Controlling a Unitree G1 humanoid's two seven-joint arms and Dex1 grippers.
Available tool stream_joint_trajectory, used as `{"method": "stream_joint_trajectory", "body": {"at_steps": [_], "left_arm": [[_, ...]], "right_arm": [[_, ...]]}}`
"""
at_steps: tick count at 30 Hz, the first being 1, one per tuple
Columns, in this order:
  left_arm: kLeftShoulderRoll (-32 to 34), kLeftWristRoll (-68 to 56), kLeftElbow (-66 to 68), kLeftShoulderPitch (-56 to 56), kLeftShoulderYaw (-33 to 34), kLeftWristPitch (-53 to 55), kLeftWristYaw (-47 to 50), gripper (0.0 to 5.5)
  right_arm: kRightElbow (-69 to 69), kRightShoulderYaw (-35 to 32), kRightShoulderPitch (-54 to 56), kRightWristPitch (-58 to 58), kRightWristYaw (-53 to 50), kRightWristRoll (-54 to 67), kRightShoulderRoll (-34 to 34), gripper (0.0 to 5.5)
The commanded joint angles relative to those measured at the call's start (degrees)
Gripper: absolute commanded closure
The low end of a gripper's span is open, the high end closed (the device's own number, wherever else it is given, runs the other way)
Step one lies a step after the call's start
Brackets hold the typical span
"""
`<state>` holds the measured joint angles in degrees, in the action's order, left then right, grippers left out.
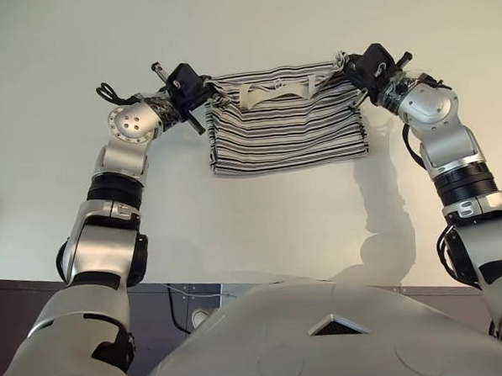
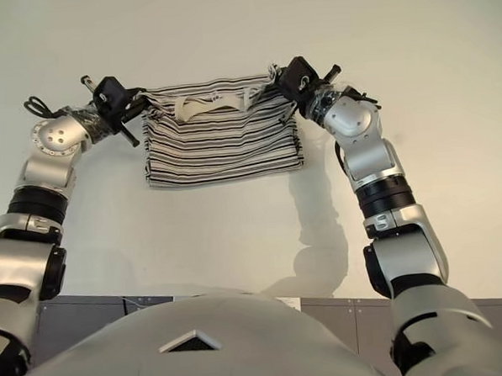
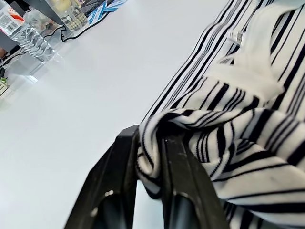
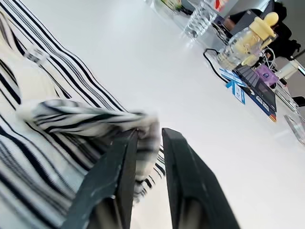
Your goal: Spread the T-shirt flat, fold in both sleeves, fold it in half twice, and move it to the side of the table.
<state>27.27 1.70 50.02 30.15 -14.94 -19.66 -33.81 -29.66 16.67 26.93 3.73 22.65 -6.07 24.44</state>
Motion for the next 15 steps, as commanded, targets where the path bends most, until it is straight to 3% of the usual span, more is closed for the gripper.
{"method": "stream_joint_trajectory", "body": {"at_steps": [1,4,8,11,15], "left_arm": [[-1.7,3.4,7.0,4.3,1.6,-2.2,6.0,4.27],[-5.4,0.3,15.0,9.8,6.5,2.4,10.2,4.24],[-6.1,-0.4,20.2,12.2,10.6,8.1,15.0,4.24],[-4.2,-1.3,18.0,8.1,13.6,7.1,16.8,4.24],[-4.4,-7.1,9.0,2.3,21.4,8.1,21.5,4.24]], "right_arm": [[-5.3,-2.0,3.2,0.2,-4.1,-2.0,-2.4,4.02],[-15.1,-4.4,8.3,-0.2,-8.1,-1.1,-6.7,3.40],[-21.1,-7.3,12.4,2.4,-10.8,-0.5,-9.3,3.35],[-18.9,-4.2,11.2,10.0,-7.2,-3.9,-7.5,3.35],[-28.9,4.3,12.0,8.8,-5.3,-14.7,-4.4,3.35]]}}
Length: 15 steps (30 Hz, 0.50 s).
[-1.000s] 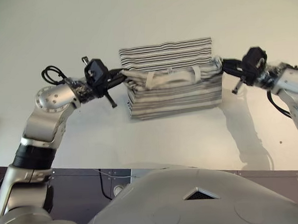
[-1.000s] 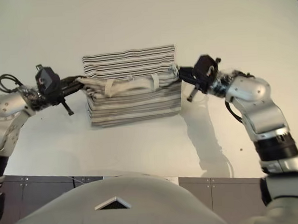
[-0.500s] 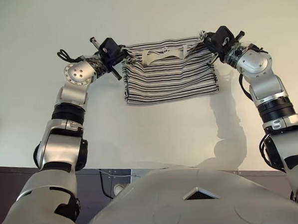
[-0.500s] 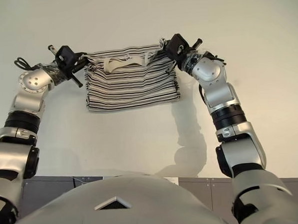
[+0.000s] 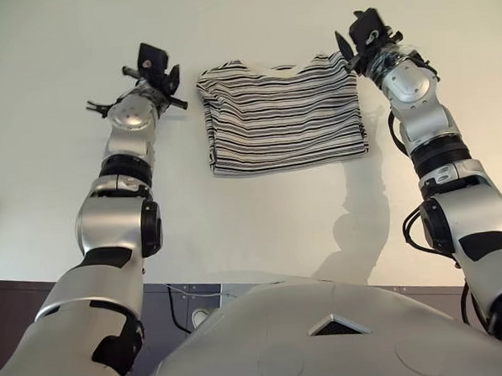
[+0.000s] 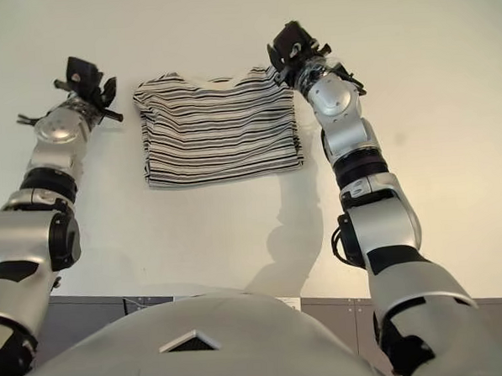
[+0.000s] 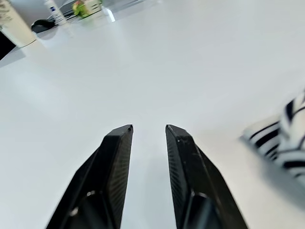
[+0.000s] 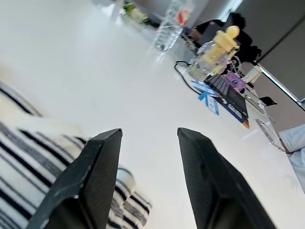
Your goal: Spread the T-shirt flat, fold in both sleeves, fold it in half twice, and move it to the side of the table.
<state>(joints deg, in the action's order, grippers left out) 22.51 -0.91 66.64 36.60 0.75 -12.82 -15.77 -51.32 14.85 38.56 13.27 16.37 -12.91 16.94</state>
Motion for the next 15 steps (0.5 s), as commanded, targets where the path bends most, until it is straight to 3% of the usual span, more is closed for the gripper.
{"method": "stream_joint_trajectory", "body": {"at_steps": [1,4,8,12,13,15], "left_arm": [[-0.5,-6.8,-12.9,-6.9,8.3,2.7,5.3,4.24],[-3.1,-10.6,-28.1,-15.4,12.4,7.6,10.0,4.24],[-7.5,-11.4,-44.4,-25.9,14.8,12.9,16.5,4.24],[-11.1,-9.5,-57.5,-33.6,13.5,16.8,20.2,4.24],[-11.9,-9.7,-60.8,-35.8,13.4,17.7,20.6,4.24],[-12.5,-9.6,-65.3,-38.7,12.8,19.9,20.7,4.24]], "right_arm": [[-9.2,8.6,0.5,0.0,0.3,-11.3,4.7,3.35],[-9.3,13.4,-0.2,3.9,0.6,-17.8,10.1,3.35],[5.3,17.7,-9.7,13.4,17.1,-19.4,26.3,3.35],[44.2,17.8,-29.5,15.9,41.2,5.7,50.6,3.35],[52.6,17.9,-32.5,14.2,44.0,11.4,54.0,3.35],[64.0,18.0,-35.3,9.3,45.0,15.4,53.9,3.35]]}}
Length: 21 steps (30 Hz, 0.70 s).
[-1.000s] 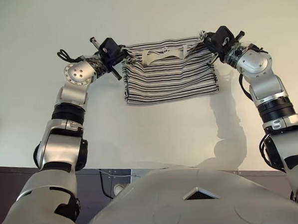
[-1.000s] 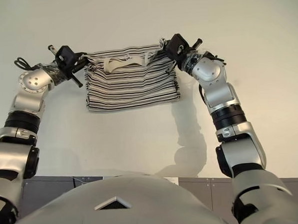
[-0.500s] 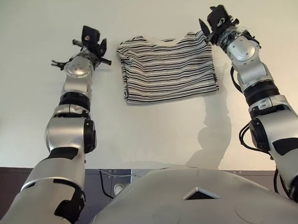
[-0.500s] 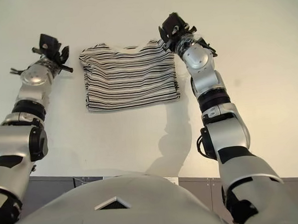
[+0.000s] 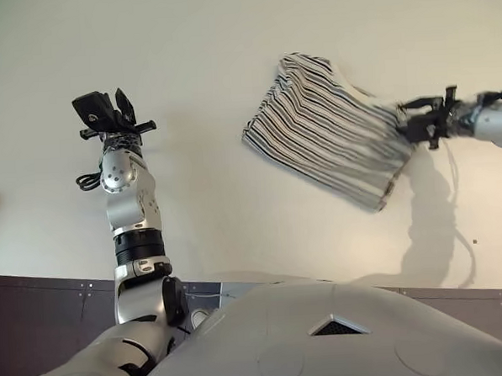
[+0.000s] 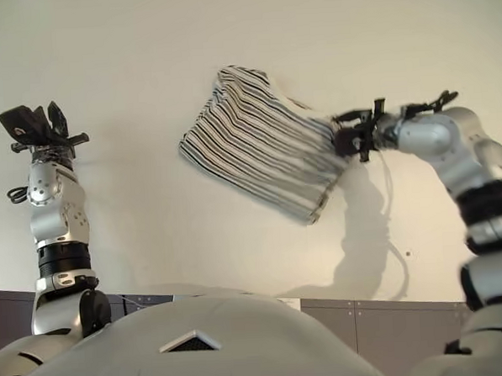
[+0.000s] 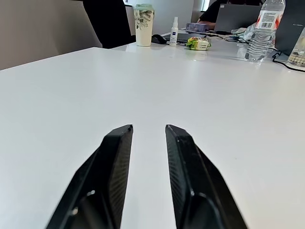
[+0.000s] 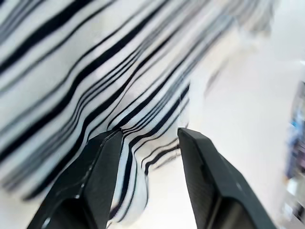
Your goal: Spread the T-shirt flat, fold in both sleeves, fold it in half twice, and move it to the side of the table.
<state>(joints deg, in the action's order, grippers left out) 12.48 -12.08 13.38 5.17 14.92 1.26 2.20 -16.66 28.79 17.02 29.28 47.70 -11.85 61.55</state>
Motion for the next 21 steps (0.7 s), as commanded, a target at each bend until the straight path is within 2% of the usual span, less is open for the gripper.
{"method": "stream_joint_trajectory", "body": {"at_steps": [1,6,8,13,19,21], "left_arm": [[-2.5,1.5,-14.3,-8.2,-1.8,7.1,2.5,4.24],[-0.3,2.2,-23.5,-9.0,-4.3,14.3,0.1,4.24],[0.8,2.7,-25.3,-8.7,-4.9,16.5,-1.3,4.24],[4.8,5.1,-32.8,-16.3,-7.1,14.9,-7.6,4.24],[7.2,7.7,-31.1,-17.8,-7.4,11.9,-11.2,4.24],[10.6,13.4,-30.9,-18.5,-9.8,6.0,-12.3,4.24]], "right_arm": [[32.9,4.4,-14.2,-8.8,13.8,14.2,7.6,3.35],[35.3,10.0,-13.6,-19.6,10.2,2.2,-8.9,3.35],[35.2,10.0,-15.3,-23.7,7.9,-0.8,-12.1,3.35],[31.0,3.2,-16.1,-21.6,7.4,-1.5,-7.0,3.35],[26.5,-0.8,-12.3,-19.7,7.5,-0.2,-8.9,3.35],[30.1,-4.9,-13.3,-20.4,5.6,3.6,-9.9,3.35]]}}
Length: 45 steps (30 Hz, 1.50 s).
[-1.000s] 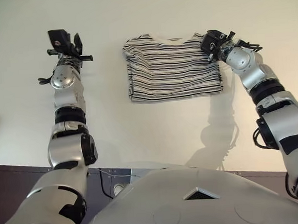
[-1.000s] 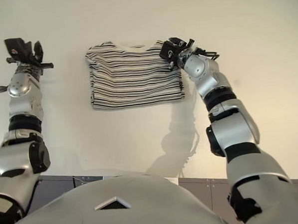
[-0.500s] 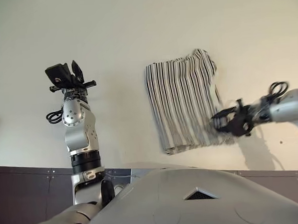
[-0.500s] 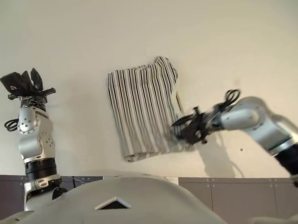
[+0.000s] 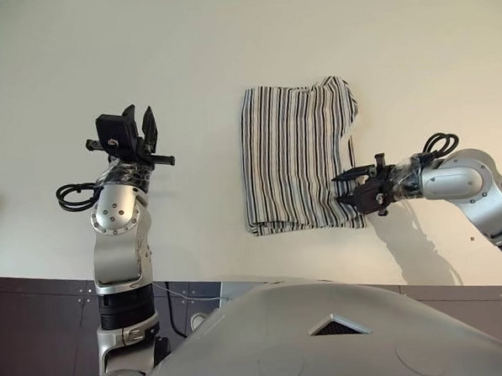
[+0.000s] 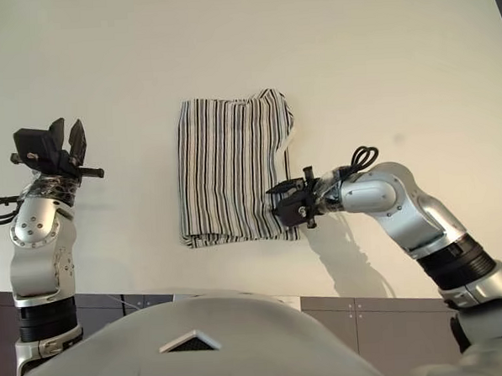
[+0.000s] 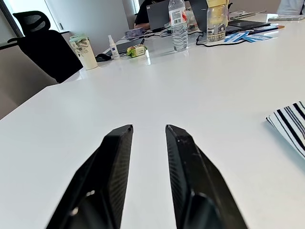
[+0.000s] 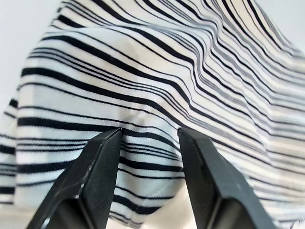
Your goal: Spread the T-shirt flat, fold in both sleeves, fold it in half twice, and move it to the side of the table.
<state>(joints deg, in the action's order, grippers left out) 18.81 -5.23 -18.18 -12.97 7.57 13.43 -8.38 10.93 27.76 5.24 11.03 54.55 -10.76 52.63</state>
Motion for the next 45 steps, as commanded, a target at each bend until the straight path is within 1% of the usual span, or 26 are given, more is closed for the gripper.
{"method": "stream_joint_trajectory", "body": {"at_steps": [1,3,4,5,8,9,11,13,14,15,18,19,24,27,31,34,35,38,40,44,45], "left_arm": [[7.6,10.7,0.5,-2.3,-4.7,-10.7,-3.8,4.24],[14.2,17.0,-0.1,-7.5,-8.2,-18.7,-8.5,4.24],[16.7,18.6,0.2,-9.2,-9.3,-21.8,-10.5,4.24],[19.3,20.6,0.7,-10.4,-11.2,-24.7,-12.9,4.24],[22.4,24.8,3.5,-10.5,-15.7,-29.7,-16.6,4.24],[23.2,25.8,4.7,-10.2,-17.2,-30.6,-18.0,4.05],[24.9,27.7,6.3,-10.1,-19.1,-32.4,-20.0,3.74],[26.8,28.7,7.5,-10.6,-20.3,-35.4,-21.6,3.42],[27.7,28.7,8.3,-10.6,-20.8,-36.8,-22.4,3.28],[28.6,29.5,9.5,-10.0,-21.6,-38.5,-22.9,3.05],[29.4,31.2,12.8,-6.5,-24.1,-42.8,-23.4,2.66],[29.5,30.8,13.0,-5.9,-25.0,-42.6,-24.8,2.61],[29.5,31.6,13.9,-3.3,-29.3,-43.5,-28.2,2.61],[29.0,32.5,15.1,-1.4,-32.7,-44.3,-30.1,2.61],[29.0,32.9,16.6,-0.2,-34.6,-44.7,-29.7,2.61],[29.6,33.2,18.2,0.3,-35.7,-46.1,-29.3,3.15],[29.6,33.3,18.7,0.4,-36.0,-46.5,-29.3,3.42],[29.8,33.5,19.9,0.7,-37.2,-48.1,-29.6,3.96],[29.9,34.0,20.3,0.8,-37.5,-48.8,-29.2,4.45],[30.0,34.4,20.7,1.0,-37.8,-49.6,-28.3,4.87],[29.9,34.6,20.9,1.1,-37.9,-49.8,-28.2,4.90]], "right_arm": [[4.6,-7.6,-1.8,-2.5,-2.4,5.1,-0.8,3.35],[6.4,-14.0,-2.8,0.4,-3.0,8.2,1.5,3.35],[6.3,-16.0,-3.7,2.5,-3.2,8.2,2.5,3.35],[3.7,-17.2,-5.1,7.4,-4.4,5.8,3.8,3.35],[-9.4,-15.6,-6.5,25.1,-9.9,-7.1,7.9,3.35],[-13.5,-15.0,-6.7,29.5,-12.1,-10.0,8.1,3.32],[-17.8,-14.6,-8.4,35.5,-13.6,-11.7,9.2,2.98],[-18.0,-13.9,-10.1,38.9,-13.2,-11.0,9.8,2.59],[-17.6,-13.7,-10.8,39.8,-13.4,-11.0,9.6,2.43],[-17.2,-13.1,-11.2,40.2,-13.5,-11.3,9.0,2.16],[-15.9,-11.0,-11.3,40.6,-13.6,-11.7,6.6,2.14],[-15.3,-10.3,-11.1,40.5,-13.5,-11.7,6.0,2.14],[-12.6,-8.3,-10.3,39.0,-11.8,-11.1,5.2,2.14],[-12.8,-7.1,-9.8,38.8,-10.0,-10.5,6.6,2.14],[-12.0,-5.8,-10.2,39.0,-6.8,-7.1,9.2,2.14],[-10.7,-4.6,-11.4,38.6,-5.7,-5.6,9.2,2.14],[-10.6,-4.4,-11.5,38.5,-5.8,-5.5,8.6,2.35],[-11.4,-4.1,-11.1,38.0,-6.5,-6.6,7.2,2.89],[-12.1,-4.1,-10.5,37.6,-7.1,-7.6,6.3,3.39],[-12.9,-4.1,-10.1,37.2,-7.4,-8.0,5.2,4.19],[-13.1,-3.9,-10.1,37.1,-7.3,-7.7,5.1,4.27]]}}
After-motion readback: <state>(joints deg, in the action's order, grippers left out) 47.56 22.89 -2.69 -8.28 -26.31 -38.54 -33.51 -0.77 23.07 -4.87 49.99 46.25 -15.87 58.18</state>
